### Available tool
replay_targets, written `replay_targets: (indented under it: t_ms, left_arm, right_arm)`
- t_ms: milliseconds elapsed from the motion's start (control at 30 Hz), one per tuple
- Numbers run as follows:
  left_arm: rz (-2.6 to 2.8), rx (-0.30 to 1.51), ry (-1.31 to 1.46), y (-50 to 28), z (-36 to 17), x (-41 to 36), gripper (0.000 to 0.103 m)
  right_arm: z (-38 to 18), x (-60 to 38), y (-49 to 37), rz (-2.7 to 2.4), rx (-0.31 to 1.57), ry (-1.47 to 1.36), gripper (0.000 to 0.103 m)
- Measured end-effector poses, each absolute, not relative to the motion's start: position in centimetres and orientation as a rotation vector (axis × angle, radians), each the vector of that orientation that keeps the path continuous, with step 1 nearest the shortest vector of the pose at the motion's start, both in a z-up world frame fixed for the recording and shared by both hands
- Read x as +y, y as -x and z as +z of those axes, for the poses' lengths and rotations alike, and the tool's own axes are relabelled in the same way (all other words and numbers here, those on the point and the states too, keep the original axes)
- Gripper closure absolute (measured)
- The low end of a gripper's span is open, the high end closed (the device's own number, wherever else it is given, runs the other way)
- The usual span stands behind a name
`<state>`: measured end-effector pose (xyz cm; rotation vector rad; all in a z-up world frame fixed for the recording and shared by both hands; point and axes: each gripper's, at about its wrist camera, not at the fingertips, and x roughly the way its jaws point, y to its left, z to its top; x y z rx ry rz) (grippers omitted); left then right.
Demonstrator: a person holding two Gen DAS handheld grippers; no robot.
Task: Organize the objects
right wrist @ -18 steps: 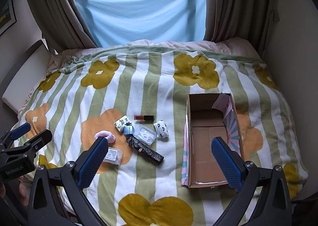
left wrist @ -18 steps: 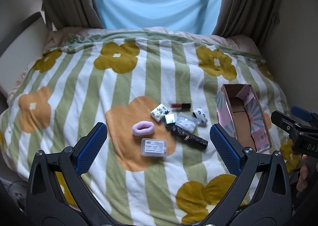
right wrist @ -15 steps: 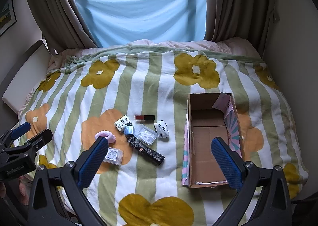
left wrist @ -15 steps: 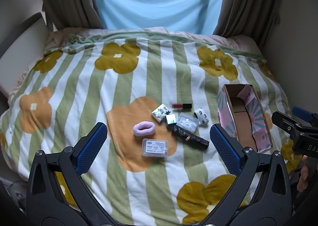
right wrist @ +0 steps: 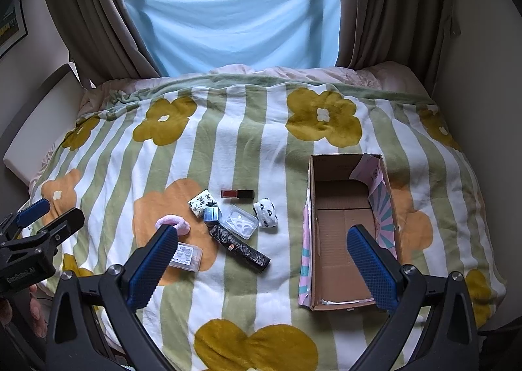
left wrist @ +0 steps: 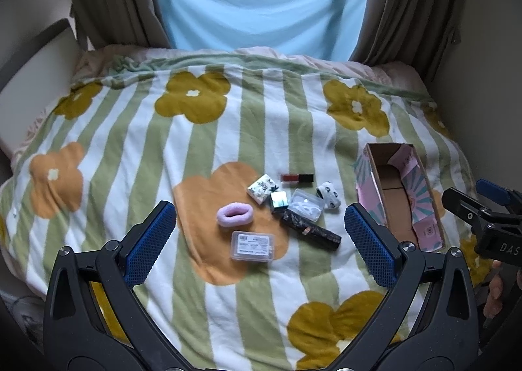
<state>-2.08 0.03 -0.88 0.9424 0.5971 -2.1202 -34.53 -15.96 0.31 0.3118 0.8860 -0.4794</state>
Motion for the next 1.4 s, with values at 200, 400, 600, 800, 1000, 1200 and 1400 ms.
replay_targets:
  t_ms: [200,400,600,800,1000,1200,1400]
  left_arm:
    - [-2.088,0.626,-0.927,1.86,-1.09,-0.26,0.001]
    - [-2.071,0.634,-0.923,1.72,-1.25,-0.36,0.001]
    - [-2.057,0.644,-0.915,1.72,-1.25,-0.45,0.001]
    - [-1.967,0.670,-0.865,1.61,-1.27,-0.42,0.001]
    - [-1.956,0.680,-0.852,1.43,-1.22,-0.34,0.001]
    - [-1.940,0.687,-0.846,1.37,-1.22,-0.37,0.001]
    - [-1.922,0.695,-0.835,1.33,-1.18,-0.27,0.001]
  right_arm:
    - [0.30,-15.98,34.43,-0.473,0.887,-0.310,0.000]
    - [0.23,-15.96,34.16,-0.460,0.889,-0.305,0.000]
    - [0.26,-15.93,34.12,-0.440,0.891,-0.298,0.000]
    - [0.32,-15.92,34.10,-0.427,0.893,-0.294,0.000]
    - [0.32,-15.97,34.10,-0.418,0.894,-0.290,0.000]
    - [0.48,-15.93,34.21,-0.414,0.891,-0.300,0.000]
    - [0.42,-15.83,34.39,-0.378,0.895,-0.287,0.000]
